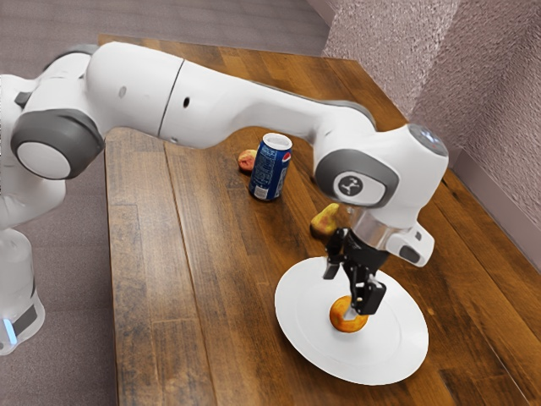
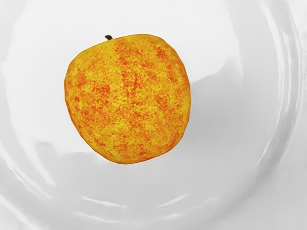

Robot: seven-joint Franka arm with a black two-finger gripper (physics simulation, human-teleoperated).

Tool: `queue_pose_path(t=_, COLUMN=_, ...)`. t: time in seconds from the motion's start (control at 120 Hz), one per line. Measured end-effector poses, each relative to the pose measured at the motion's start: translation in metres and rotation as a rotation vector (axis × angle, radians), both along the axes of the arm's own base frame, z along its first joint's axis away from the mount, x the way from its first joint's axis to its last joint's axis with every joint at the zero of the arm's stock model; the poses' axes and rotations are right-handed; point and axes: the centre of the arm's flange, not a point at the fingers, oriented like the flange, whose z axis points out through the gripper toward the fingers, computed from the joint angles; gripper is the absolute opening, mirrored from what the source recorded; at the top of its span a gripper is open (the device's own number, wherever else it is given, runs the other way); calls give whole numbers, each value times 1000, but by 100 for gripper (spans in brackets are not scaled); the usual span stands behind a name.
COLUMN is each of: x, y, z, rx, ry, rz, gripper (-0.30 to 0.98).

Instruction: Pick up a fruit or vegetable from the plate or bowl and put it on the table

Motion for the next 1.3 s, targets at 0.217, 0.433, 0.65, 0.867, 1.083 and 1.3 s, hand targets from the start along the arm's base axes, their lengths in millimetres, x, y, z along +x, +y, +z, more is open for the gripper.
queue_pose_path(t=0.217, x=13, y=0, z=-3, rx=-39, ry=20, rz=-33, gripper=69)
queue_pose_path(t=0.433, x=28, y=13, z=-5, rx=-27, ry=20, rz=-32, gripper=69)
queue_pose_path(t=0.65, x=36, y=11, z=-13, rx=-25, ry=50, rz=-54, gripper=69)
queue_pose_path(t=0.867, x=43, y=27, z=-17, rx=-6, ry=63, rz=25, gripper=69)
queue_pose_path(t=1.083, x=42, y=28, z=-22, rx=6, ry=75, rz=85, gripper=69)
queue_pose_path(t=1.3, x=42, y=23, z=-30, rx=16, ry=88, rz=146, gripper=69)
